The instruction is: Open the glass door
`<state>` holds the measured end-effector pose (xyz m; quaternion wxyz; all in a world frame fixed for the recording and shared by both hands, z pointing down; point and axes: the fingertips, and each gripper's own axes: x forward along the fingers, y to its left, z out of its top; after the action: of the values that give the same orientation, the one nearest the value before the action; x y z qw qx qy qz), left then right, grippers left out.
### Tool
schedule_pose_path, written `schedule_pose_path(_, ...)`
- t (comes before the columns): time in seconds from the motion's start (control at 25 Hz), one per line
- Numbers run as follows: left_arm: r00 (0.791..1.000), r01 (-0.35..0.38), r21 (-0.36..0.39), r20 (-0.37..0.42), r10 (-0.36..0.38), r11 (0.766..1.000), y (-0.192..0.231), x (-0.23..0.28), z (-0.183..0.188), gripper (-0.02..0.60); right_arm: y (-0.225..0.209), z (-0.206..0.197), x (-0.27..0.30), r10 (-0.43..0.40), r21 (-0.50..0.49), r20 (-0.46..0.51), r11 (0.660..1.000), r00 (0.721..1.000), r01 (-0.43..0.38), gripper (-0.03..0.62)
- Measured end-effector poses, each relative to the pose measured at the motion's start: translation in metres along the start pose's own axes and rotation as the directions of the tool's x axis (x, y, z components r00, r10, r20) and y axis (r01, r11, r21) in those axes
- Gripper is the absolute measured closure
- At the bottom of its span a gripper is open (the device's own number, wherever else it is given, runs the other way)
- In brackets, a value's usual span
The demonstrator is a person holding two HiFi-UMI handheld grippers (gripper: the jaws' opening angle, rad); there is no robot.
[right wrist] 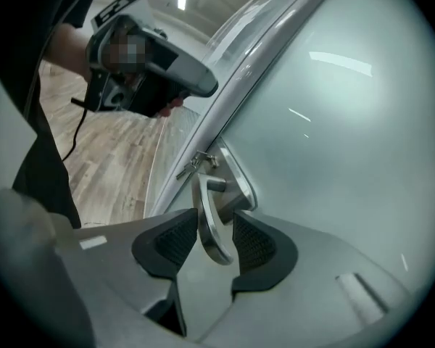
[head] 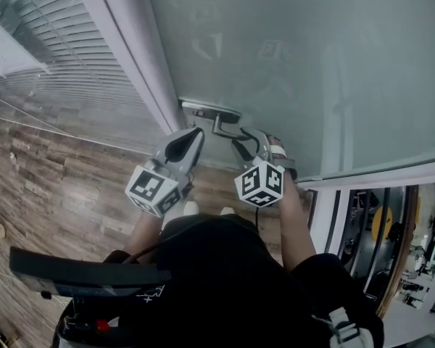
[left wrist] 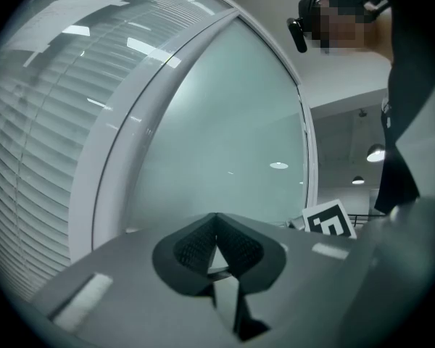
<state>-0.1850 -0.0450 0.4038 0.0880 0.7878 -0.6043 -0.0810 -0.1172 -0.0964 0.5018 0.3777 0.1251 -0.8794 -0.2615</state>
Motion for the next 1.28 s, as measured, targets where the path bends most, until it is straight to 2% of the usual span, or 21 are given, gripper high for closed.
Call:
schedule_pose_path(0.32,1.000,0.002,-0.002,-0.002,-0.002,1.000,0.001,-0.007,-0.003,0.581,0.009,-0.014,0.016,-0.113,-0.183,-0.068,0.978,0.991,0.099,0.464)
schedule_pose_path(0.48,1.000,-0.006,-0.004,-0.002,0.006,1.000,0.004,-0.012,-0.002,0.581,0.007,-0.014,0.017,-0.198,-0.215,-0.052,0.959,0.979,0.182,0.468)
schedule_pose_path(0.64,1.000,-0.006,0.001,-0.005,0.006,1.000,0.001,-0.016,-0.004,0.581,0.007,-0.016,0.018,-0.271,-0.197,-0.039,0.946,0.962,0.258,0.471)
schedule_pose_path(1.0,1.000,0.011,0.006,-0.021,-0.011,1.000,-0.006,-0.022,-0.008,0.581,0.006,-0.017,0.021,-0.325,-0.037,-0.018,0.945,0.946,0.324,0.459)
schedule_pose_path(1.16,1.000,0.016,0.007,-0.027,-0.016,1.000,-0.007,-0.029,-0.008,0.581,0.010,-0.022,0.026,-0.330,0.141,-0.007,0.934,0.944,0.327,0.457)
schedule_pose_path(1.28,0.999,0.016,0.009,-0.033,-0.015,1.000,-0.004,-0.035,-0.009,0.581,0.014,-0.024,0.035,-0.332,0.317,0.023,0.897,0.943,0.308,0.457)
